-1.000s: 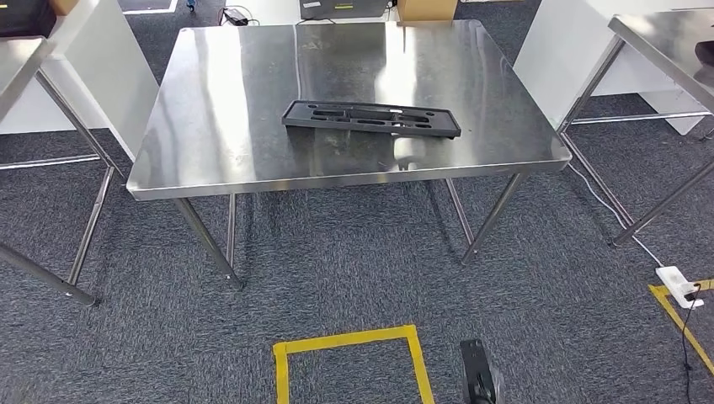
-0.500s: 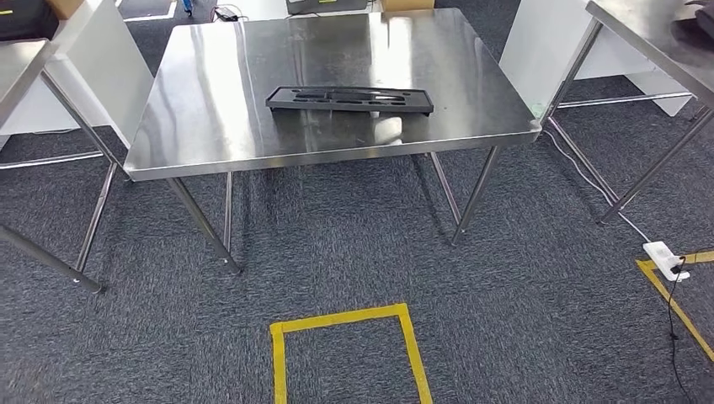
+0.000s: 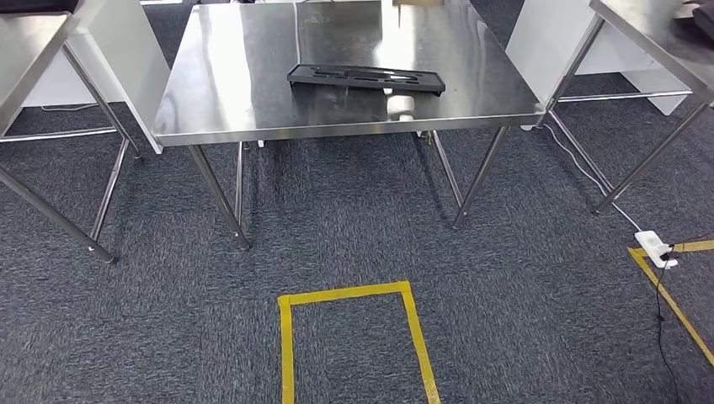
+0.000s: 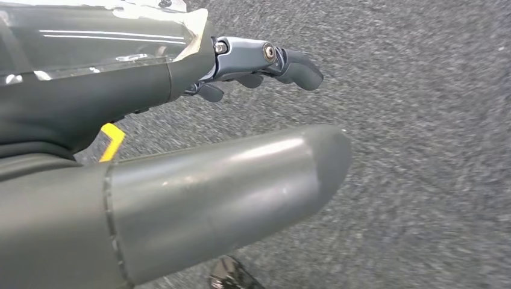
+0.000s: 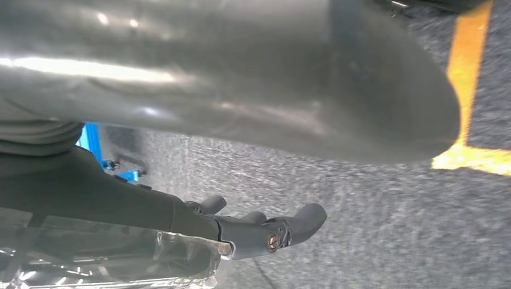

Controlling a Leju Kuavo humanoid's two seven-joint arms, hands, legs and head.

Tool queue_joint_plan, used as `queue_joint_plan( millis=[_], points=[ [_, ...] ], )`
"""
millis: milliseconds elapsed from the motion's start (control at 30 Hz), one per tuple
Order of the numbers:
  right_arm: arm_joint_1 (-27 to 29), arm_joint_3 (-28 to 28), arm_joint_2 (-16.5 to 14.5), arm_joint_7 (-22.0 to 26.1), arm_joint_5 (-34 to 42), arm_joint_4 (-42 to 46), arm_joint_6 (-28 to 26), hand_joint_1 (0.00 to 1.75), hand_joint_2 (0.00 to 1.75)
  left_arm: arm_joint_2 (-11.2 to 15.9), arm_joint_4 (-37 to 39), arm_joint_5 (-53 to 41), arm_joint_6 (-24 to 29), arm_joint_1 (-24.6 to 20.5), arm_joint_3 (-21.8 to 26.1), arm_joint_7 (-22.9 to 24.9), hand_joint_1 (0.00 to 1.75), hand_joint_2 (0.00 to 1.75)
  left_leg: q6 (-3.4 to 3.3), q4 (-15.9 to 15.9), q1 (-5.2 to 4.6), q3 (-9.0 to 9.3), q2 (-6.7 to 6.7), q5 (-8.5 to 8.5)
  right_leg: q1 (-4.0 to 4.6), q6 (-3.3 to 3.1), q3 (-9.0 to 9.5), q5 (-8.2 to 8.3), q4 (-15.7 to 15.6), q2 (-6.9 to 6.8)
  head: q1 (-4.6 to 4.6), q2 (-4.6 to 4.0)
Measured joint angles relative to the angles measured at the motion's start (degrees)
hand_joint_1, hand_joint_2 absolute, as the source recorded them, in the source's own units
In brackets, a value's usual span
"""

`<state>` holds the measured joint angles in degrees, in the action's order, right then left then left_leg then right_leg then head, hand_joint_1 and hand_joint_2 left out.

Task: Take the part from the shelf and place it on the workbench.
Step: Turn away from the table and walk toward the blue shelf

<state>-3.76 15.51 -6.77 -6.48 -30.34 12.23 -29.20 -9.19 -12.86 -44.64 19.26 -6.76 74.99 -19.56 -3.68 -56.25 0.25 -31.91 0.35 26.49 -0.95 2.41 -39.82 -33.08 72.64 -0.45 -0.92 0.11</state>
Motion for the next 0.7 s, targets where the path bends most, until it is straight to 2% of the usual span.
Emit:
queue_joint_plan(
  millis=[33,67,100,133,167,200,233,267,300,333,367,400,467,500,533,567,600,633,700],
  points=[
    [-0.01,0.07,0.05,0.03,0.00,-0.01,-0.20,0.00,0.00,-0.05,0.01,-0.13,-0.01,0.00,-0.05,0.01,0.00,0.00,0.11,-0.06,-0.03,-0.88,0.05,-0.75,0.00,0.61,0.78,0.29,1.36,0.04,0.01,0.00],
    [-0.02,0.11,0.12,0.06,0.00,-0.01,-0.43,0.00,0.00,-0.12,0.01,-0.24,-0.01,0.00,-0.09,0.02,0.00,0.00,0.25,-0.12,-0.03,-1.73,0.10,-1.47,0.00,1.28,2.61,1.43,0.63,0.06,0.01,0.00],
    [-0.06,0.15,0.19,0.12,0.00,-0.01,-0.66,0.00,0.00,-0.18,0.01,-0.30,-0.01,-0.01,-0.13,0.03,0.00,0.00,0.45,-0.19,-0.03,-2.52,0.13,-2.19,-0.01,1.77,5.46,2.67,-2.17,0.07,0.01,0.00],
    [-0.14,0.17,0.25,0.20,0.01,-0.01,-0.94,0.00,0.00,-0.22,0.01,-0.33,-0.01,-0.04,-0.18,0.07,0.00,0.00,0.72,-0.26,-0.06,-3.17,0.13,-2.87,0.02,1.87,9.08,3.20,-6.53,0.09,0.00,0.00],
    [-0.25,0.21,0.30,0.32,0.03,-0.01,-1.25,0.00,0.00,-0.27,0.01,-0.37,0.01,-0.07,-0.24,0.13,0.00,0.00,1.03,-0.33,-0.13,-3.77,0.14,-3.52,0.15,1.59,12.71,2.90,-11.68,0.15,0.01,0.00],
    [-0.37,0.27,0.30,0.43,0.05,-0.02,-1.52,0.00,0.00,-0.29,0.01,-0.39,0.04,-0.10,-0.32,0.19,0.00,0.00,1.36,-0.30,-0.20,-4.15,0.18,-4.22,0.30,1.11,15.18,2.23,-15.73,0.23,0.03,0.00],
    [-0.44,0.37,0.30,0.52,0.08,-0.03,-1.77,0.00,0.00,-0.31,0.01,-0.42,0.09,-0.12,-0.43,0.26,0.00,0.00,1.68,-0.22,-0.24,-4.37,0.23,-4.85,0.48,0.60,16.52,1.53,-18.33,0.32,0.03,0.00],
    [-0.45,0.49,0.29,0.60,0.07,-0.05,-1.95,0.00,0.00,-0.34,0.01,-0.42,0.16,-0.10,-0.52,0.34,0.00,0.00,2.01,-0.10,-0.23,-4.52,0.27,-5.48,0.64,0.15,16.67,1.38,-19.44,0.38,0.04,0.00],
    [-0.40,0.59,0.27,0.65,-0.01,-0.11,-2.07,0.00,0.00,-0.35,0.02,-0.40,0.27,-0.06,-0.61,0.42,0.00,0.00,2.33,-0.06,-0.09,-4.72,0.23,-5.75,0.38,-0.37,16.13,1.75,-19.32,0.34,0.03,0.00],
    [-0.36,0.67,0.29,0.72,-0.08,-0.17,-2.21,0.00,0.00,-0.35,0.02,-0.37,0.38,-0.01,-0.66,0.49,0.00,0.00,2.65,-0.50,0.04,-5.05,0.15,-5.04,0.19,-0.97,15.72,2.23,-19.27,0.23,0.04,0.00],
    [-0.30,0.72,0.31,0.80,-0.20,-0.23,-2.31,0.00,0.00,-0.37,0.03,-0.29,0.49,0.04,-0.67,0.55,0.00,0.00,2.97,-1.88,0.19,-5.54,0.05,-3.22,-0.01,-1.70,15.23,2.80,-19.26,0.08,0.10,0.00],
    [-0.25,0.74,0.32,0.90,-0.36,-0.28,-2.41,0.00,0.00,-0.37,0.03,-0.20,0.59,0.08,-0.67,0.60,0.00,0.00,3.22,-4.43,0.35,-6.28,-0.05,-0.39,-0.17,-2.32,14.66,3.39,-19.22,-0.08,0.15,0.00],
    [-0.18,0.78,0.31,1.09,-0.73,-0.30,-2.56,0.00,0.00,-0.42,0.03,-0.04,0.75,0.10,-0.66,0.65,0.00,0.00,3.65,-11.93,0.47,-7.86,-0.14,5.39,0.14,-2.94,13.25,4.44,-18.92,-0.29,0.24,0.00],
    [-0.17,0.78,0.28,1.18,-0.90,-0.31,-2.60,0.00,0.00,-0.43,0.03,0.00,0.84,0.10,-0.66,0.67,0.00,0.00,3.79,-15.21,0.48,-8.29,-0.17,6.71,0.25,-2.92,12.45,4.93,-18.63,-0.35,0.25,0.00],
    [-0.17,0.78,0.27,1.24,-1.02,-0.31,-2.66,0.00,0.00,-0.44,0.03,0.01,0.93,0.10,-0.66,0.67,0.00,0.00,3.86,-16.94,0.49,-8.03,-0.18,6.63,0.31,-2.83,11.57,5.38,-18.24,-0.38,0.26,0.00],
    [-0.16,0.78,0.27,1.30,-1.10,-0.32,-2.72,0.00,0.00,-0.44,0.03,0.03,1.02,0.09,-0.66,0.69,0.00,0.00,3.84,-16.73,0.51,-6.86,-0.19,5.50,0.34,-2.70,10.66,5.78,-17.77,-0.40,0.26,0.00],
    [-0.15,0.79,0.28,1.33,-1.13,-0.32,-2.77,0.00,0.00,-0.43,0.03,0.05,1.09,0.08,-0.66,0.70,0.00,0.00,3.72,-14.34,0.52,-4.64,-0.20,3.92,0.35,-2.52,9.79,6.09,-17.26,-0.39,0.27,0.00],
    [-0.13,0.79,0.27,1.34,-1.14,-0.32,-2.82,0.00,0.00,-0.42,0.03,0.08,1.12,0.06,-0.66,0.71,0.00,0.00,3.50,-10.55,0.52,-1.85,-0.24,2.92,0.34,-2.34,9.00,6.32,-16.78,-0.39,0.28,0.00],
    [-0.15,0.80,0.22,1.39,-1.16,-0.33,-2.92,0.00,0.00,-0.40,0.03,0.10,1.15,0.02,-0.66,0.72,0.00,0.00,3.05,-3.41,0.31,2.87,-0.39,2.73,0.47,-1.68,7.96,6.78,-16.02,-0.48,0.22,0.00]
  ],
)
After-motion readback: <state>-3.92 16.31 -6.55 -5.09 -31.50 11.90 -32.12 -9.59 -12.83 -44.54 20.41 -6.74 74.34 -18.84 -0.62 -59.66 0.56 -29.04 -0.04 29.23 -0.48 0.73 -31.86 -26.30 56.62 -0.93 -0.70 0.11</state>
